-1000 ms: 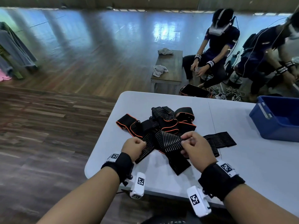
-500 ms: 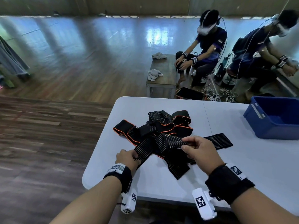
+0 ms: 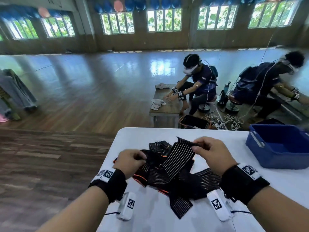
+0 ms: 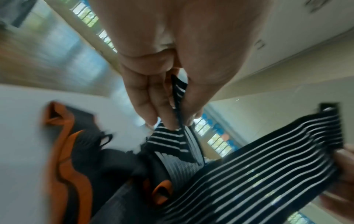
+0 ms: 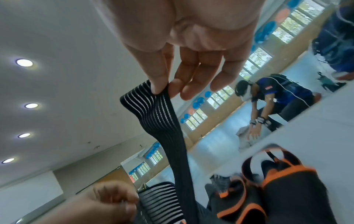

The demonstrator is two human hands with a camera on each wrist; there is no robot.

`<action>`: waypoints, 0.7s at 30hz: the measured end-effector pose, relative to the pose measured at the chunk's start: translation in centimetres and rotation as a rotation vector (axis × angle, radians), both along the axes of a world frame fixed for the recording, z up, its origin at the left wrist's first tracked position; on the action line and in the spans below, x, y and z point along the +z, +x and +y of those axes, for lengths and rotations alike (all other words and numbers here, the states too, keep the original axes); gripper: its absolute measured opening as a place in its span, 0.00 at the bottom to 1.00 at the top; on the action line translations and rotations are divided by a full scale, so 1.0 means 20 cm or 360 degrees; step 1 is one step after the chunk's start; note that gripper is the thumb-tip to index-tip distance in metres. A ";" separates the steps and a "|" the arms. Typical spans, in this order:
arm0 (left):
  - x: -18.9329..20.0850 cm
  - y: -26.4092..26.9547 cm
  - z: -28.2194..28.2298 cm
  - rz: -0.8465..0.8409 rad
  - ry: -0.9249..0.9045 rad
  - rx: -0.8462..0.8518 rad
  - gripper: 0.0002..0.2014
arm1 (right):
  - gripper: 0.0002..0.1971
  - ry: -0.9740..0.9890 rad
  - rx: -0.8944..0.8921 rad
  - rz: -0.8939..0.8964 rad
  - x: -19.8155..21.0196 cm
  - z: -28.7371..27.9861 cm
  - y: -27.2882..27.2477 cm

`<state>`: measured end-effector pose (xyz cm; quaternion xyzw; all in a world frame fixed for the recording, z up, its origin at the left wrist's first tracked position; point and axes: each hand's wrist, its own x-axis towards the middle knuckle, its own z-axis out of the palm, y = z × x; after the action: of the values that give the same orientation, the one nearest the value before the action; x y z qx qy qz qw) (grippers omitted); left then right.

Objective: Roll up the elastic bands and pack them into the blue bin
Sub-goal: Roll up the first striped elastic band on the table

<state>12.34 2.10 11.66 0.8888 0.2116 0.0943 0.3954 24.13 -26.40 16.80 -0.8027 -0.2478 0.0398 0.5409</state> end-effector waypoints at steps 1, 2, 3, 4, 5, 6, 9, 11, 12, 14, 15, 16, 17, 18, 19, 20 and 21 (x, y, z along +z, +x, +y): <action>0.11 0.05 -0.01 -0.0095 0.0013 -0.0030 0.12 | 0.12 0.0000 0.0009 -0.0044 0.05 -0.01 0.05; 0.23 0.10 -0.04 -0.0168 0.0046 -0.0095 0.11 | 0.12 0.0004 0.0019 -0.0094 0.11 -0.01 0.09; 0.35 0.15 -0.06 -0.0226 0.0085 -0.0164 0.10 | 0.13 0.0024 0.0032 -0.0132 0.17 -0.02 0.13; 0.46 0.20 -0.09 -0.0280 0.0086 -0.0235 0.11 | 0.15 0.0067 0.0044 -0.0141 0.24 -0.02 0.16; 0.57 0.24 -0.13 -0.0308 0.0101 -0.0294 0.12 | 0.16 0.0133 0.0056 -0.0123 0.31 -0.03 0.18; 0.66 0.28 -0.16 -0.0325 0.0136 -0.0343 0.12 | 0.17 0.0210 0.0076 -0.0094 0.37 -0.05 0.21; 0.89 0.39 -0.29 -0.0329 0.0250 -0.0477 0.11 | 0.18 0.0416 0.0149 -0.0058 0.52 -0.10 0.25; 1.00 0.45 -0.37 -0.0303 0.0280 -0.0529 0.12 | 0.19 0.0483 0.0188 -0.0118 0.58 -0.15 0.27; 1.04 0.47 -0.41 -0.0285 0.0290 -0.0539 0.12 | 0.19 0.0509 0.0205 -0.0136 0.60 -0.17 0.28; 1.12 0.51 -0.50 -0.0279 0.0213 -0.0559 0.14 | 0.20 0.0590 0.0242 -0.0151 0.63 -0.22 0.28; 1.15 0.52 -0.56 -0.0304 0.0105 -0.0568 0.15 | 0.21 0.0631 0.0276 -0.0144 0.64 -0.25 0.29; 1.18 0.54 -0.61 -0.0332 -0.0007 -0.0573 0.17 | 0.23 0.0673 0.0318 -0.0128 0.66 -0.27 0.29; 1.20 0.55 -0.66 -0.0360 -0.0116 -0.0581 0.18 | 0.23 0.0716 0.0361 -0.0104 0.67 -0.30 0.28; 1.22 0.56 -0.71 -0.0376 -0.0186 -0.0590 0.18 | 0.22 0.0757 0.0403 -0.0084 0.68 -0.34 0.28; 1.24 0.57 -0.76 -0.0389 -0.0242 -0.0600 0.17 | 0.20 0.0782 0.0436 -0.0065 0.69 -0.37 0.28; 1.26 0.58 -0.82 -0.0399 -0.0265 -0.0612 0.15 | 0.18 0.0791 0.0459 -0.0058 0.70 -0.41 0.28; 1.26 0.58 -0.87 -0.0405 -0.0283 -0.0616 0.15 | 0.16 0.0785 0.0471 -0.0063 0.70 -0.45 0.29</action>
<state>24.00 -15.28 36.84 0.8555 -0.0068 0.1089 0.5061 29.92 -35.35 30.88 -0.6026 -0.3749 0.0412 0.7033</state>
